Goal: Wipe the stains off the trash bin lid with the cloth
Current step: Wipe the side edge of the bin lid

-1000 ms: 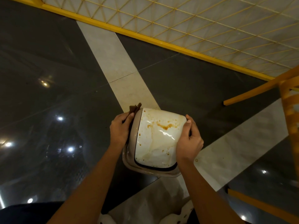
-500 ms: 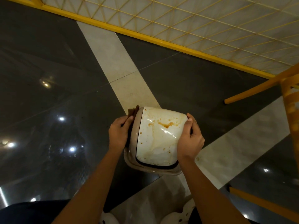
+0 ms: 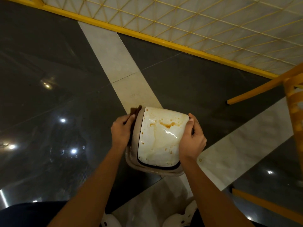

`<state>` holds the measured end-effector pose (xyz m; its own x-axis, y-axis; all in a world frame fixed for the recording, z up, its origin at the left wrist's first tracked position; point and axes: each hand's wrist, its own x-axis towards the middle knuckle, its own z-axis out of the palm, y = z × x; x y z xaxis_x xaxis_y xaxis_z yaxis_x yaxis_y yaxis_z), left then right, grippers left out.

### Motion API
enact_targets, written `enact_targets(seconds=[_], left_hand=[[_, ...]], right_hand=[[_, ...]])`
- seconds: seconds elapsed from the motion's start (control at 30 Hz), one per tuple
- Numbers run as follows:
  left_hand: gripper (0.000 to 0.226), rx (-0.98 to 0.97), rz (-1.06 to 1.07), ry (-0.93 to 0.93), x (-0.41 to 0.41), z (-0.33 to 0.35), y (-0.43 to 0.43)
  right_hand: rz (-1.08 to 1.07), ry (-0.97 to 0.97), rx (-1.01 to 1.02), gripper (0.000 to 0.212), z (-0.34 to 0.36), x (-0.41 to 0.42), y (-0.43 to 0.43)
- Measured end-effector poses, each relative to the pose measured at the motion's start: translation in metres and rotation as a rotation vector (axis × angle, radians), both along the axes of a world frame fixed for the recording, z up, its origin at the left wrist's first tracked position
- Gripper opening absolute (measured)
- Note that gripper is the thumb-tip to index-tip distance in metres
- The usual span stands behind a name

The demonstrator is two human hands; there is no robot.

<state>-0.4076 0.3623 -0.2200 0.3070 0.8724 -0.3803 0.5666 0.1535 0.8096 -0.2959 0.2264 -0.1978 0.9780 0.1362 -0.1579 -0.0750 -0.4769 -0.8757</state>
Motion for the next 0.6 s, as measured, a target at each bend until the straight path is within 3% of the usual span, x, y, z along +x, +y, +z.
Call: enact_targets(seconds=[0.13,0.3,0.5,0.6], left_hand=[[0.029,-0.089,-0.072,-0.038,0.021,0.006,0.025],[0.027,-0.203,0.059,-0.232,0.002,0.014,0.008],[0.028,-0.169,-0.039,-0.099,0.017,0.016,0.022],[0.025,-0.159,-0.06,-0.149,0.015,0.026,0.019]], right_hand=[[-0.013,0.011,0.005,0.03,0.0,0.0,0.0],[-0.011,-0.005,0.005,0.03,-0.001,-0.001,0.001],[0.0,0.001,-0.008,0.03,-0.002,0.001,-0.001],[-0.001,-0.005,-0.004,0.03,-0.002,0.0,-0.001]])
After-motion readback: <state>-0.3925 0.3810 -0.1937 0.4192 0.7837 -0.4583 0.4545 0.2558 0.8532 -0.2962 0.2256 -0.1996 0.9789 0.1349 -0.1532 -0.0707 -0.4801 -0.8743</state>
